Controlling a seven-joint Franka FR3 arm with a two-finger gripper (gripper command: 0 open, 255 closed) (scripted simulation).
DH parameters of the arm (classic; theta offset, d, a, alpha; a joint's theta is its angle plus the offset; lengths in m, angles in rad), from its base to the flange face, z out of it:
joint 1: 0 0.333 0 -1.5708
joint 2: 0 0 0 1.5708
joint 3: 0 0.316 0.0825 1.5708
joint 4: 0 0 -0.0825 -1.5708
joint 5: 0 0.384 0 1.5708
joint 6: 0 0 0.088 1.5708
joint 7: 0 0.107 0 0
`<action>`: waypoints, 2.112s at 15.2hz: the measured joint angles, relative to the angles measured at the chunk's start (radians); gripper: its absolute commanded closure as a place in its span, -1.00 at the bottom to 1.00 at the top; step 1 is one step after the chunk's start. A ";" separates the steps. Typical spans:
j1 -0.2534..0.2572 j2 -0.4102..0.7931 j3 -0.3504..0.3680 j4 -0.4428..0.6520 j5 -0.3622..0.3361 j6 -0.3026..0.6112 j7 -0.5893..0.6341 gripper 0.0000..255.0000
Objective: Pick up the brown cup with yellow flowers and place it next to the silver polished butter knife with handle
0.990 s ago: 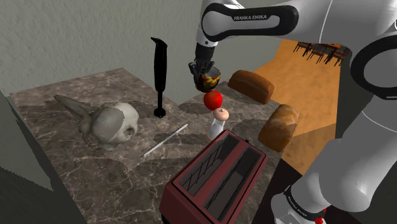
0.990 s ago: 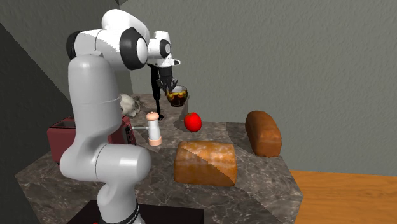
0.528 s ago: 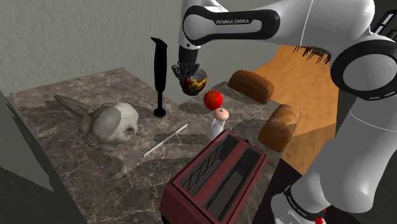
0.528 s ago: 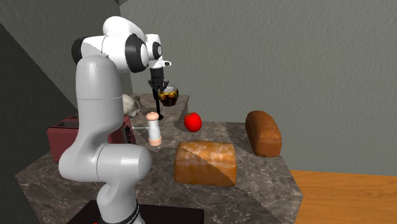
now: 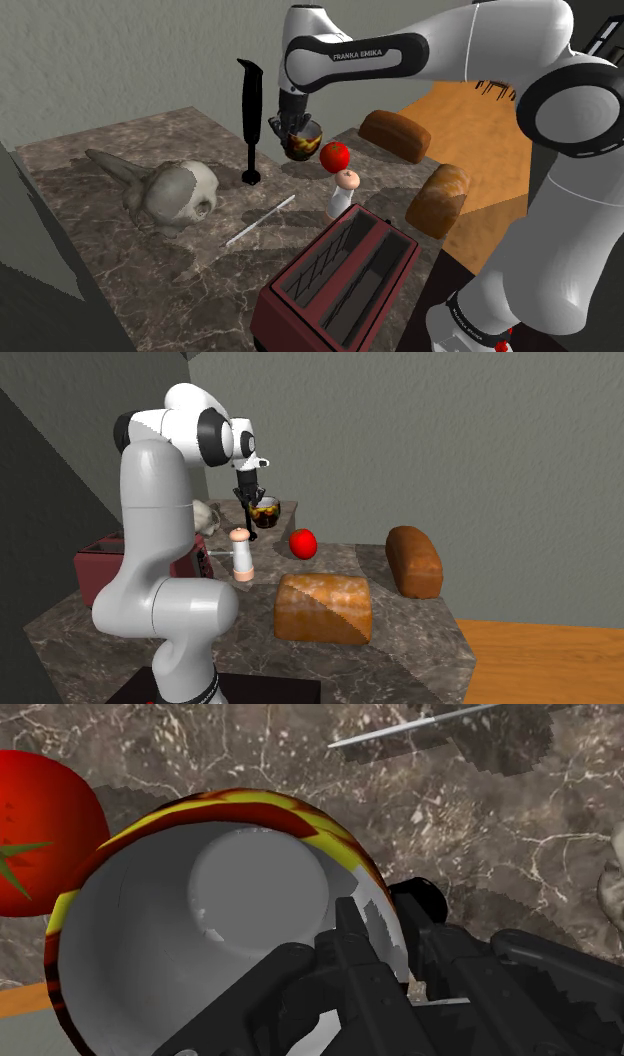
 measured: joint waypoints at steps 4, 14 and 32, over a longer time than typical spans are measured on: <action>-0.001 0.015 0.000 -0.038 0.000 0.052 0.000 1.00; -0.001 0.054 0.000 -0.117 0.000 0.171 0.003 1.00; -0.001 0.089 -0.001 -0.157 -0.001 0.247 0.005 -1.00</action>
